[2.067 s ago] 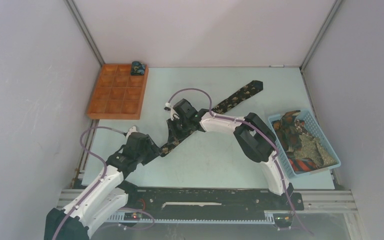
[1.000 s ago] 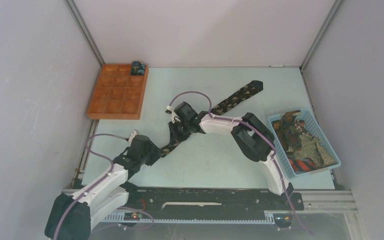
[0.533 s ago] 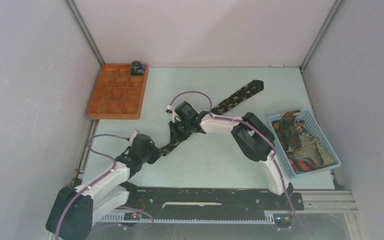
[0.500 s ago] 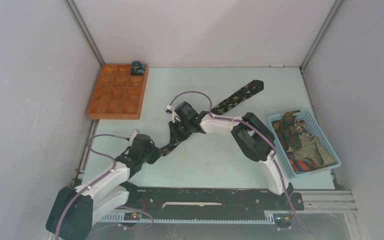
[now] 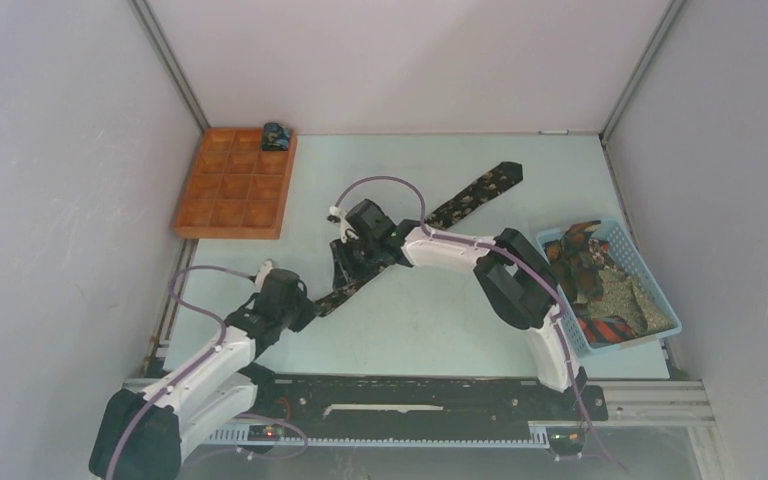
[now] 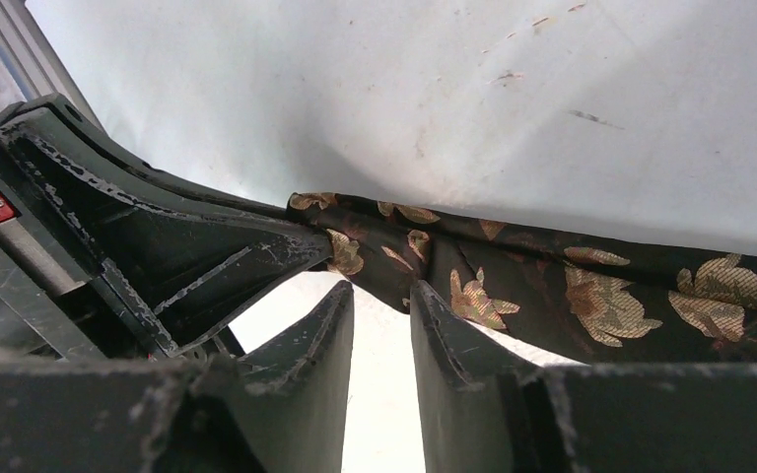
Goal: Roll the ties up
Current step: Roll the tie at the center of the board.
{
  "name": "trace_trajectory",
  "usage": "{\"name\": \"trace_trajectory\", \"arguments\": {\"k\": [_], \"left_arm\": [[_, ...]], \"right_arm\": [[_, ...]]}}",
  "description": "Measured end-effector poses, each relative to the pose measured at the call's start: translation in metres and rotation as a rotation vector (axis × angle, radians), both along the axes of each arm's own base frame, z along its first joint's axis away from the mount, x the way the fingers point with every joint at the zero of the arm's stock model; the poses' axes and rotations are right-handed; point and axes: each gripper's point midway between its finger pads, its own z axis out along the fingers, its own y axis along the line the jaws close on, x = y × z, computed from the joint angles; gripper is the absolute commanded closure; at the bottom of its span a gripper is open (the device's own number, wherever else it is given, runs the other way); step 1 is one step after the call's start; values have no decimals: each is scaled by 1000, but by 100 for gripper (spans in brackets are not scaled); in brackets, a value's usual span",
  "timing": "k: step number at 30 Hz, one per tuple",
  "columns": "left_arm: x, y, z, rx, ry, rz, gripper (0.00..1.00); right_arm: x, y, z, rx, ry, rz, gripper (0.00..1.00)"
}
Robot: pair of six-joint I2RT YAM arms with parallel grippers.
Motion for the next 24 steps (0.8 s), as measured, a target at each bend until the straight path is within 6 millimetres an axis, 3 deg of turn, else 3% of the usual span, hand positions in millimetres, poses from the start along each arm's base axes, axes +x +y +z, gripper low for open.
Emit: {"name": "trace_trajectory", "arguments": {"k": [13,24], "left_arm": [[-11,7,3,37,27,-15,100],[-8,5,20,28,1,-24,100]], "right_arm": [[-16,9,-6,-20,-3,34,77],[-25,12,-30,-55,30,52,80]]}}
